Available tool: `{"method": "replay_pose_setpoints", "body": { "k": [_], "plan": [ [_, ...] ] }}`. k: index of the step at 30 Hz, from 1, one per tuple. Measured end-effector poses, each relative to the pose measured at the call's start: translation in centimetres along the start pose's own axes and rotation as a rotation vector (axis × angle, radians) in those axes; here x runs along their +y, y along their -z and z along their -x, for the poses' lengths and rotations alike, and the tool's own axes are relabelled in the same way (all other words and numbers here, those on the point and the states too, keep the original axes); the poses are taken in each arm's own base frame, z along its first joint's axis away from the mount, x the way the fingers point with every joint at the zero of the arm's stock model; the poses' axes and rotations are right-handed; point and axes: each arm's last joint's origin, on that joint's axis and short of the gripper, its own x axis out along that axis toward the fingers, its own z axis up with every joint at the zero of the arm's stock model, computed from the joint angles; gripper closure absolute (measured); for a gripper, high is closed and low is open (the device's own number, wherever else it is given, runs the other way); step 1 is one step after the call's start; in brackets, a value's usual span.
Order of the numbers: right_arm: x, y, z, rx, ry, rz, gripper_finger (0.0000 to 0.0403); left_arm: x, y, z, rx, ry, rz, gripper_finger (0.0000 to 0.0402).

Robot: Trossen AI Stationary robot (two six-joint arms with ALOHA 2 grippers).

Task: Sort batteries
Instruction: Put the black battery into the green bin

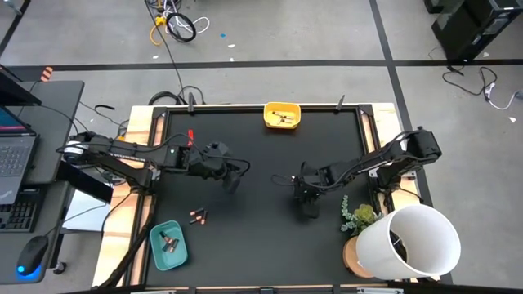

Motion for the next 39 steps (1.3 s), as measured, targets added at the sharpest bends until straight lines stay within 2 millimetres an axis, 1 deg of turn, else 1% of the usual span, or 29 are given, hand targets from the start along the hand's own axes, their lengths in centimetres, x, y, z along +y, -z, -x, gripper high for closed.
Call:
{"method": "replay_pose_setpoints", "body": {
  "k": [5, 7, 9, 11, 15, 19, 22, 24, 26, 28, 35, 37, 39],
  "plan": [
    [0.3, -0.4, 0.4, -0.022, 0.046, 0.013, 0.0381, -0.1, -0.2, 0.1, -0.01, 0.007, 0.004, 0.0254],
    [0.3, -0.8, 0.9, -0.021, 0.062, 0.021, 0.0382, -0.1, -0.3, 0.1, -0.013, 0.006, 0.006, 0.0254],
    [0.2, -1.3, 1.7, -0.027, 0.082, 0.025, 0.0401, -0.1, -0.3, 0.1, -0.012, 0.006, 0.006, 0.0254],
    [0.2, -1.6, 2.3, -0.022, 0.097, 0.026, 0.0397, -0.1, -0.3, 0.1, -0.013, 0.006, 0.006, 0.0254],
    [0.7, -2.5, 3.8, -0.096, 0.071, 0.033, 0.0397, -0.1, -0.3, 0.1, -0.013, 0.006, 0.008, 0.0254],
    [0.6, -2.5, 4.4, -0.106, 0.072, 0.028, 0.0399, -0.1, -0.3, 0.1, -0.013, 0.006, 0.01, 0.0254],
    [0.8, -2.8, 5.4, -0.15, 0.054, 0.029, 0.04, -0.1, -0.3, 0.1, -0.013, 0.007, 0.012, 0.0254],
    [0.7, -2.8, 5.4, -0.148, 0.056, 0.027, 0.0402, -0.1, -0.3, 0.1, -0.013, 0.007, 0.012, 0.0254],
    [0.6, -2.8, 5.4, -0.146, 0.055, 0.026, 0.0393, -0.1, -0.3, 0.1, -0.013, 0.007, 0.011, 0.0254],
    [0.6, -2.9, 5.3, -0.15, 0.047, 0.041, 0.0377, -0.1, -0.3, 0.1, -0.013, 0.007, 0.008, 0.0254],
    [0.9, -3.3, 5.4, -0.194, 0.048, 0.132, 0.0294, -0.1, -0.3, 0.1, -0.013, 0.007, 0.007, 0.0255],
    [0.6, -3.4, 5.3, -0.206, 0.068, 0.149, 0.0279, -0.1, -0.3, 0.1, -0.013, 0.007, 0.007, 0.0255],
    [0.1, -3.4, 5.1, -0.211, 0.074, 0.153, 0.0273, -0.1, -0.3, 0.1, -0.013, 0.007, 0.006, 0.0255]
  ]
}}
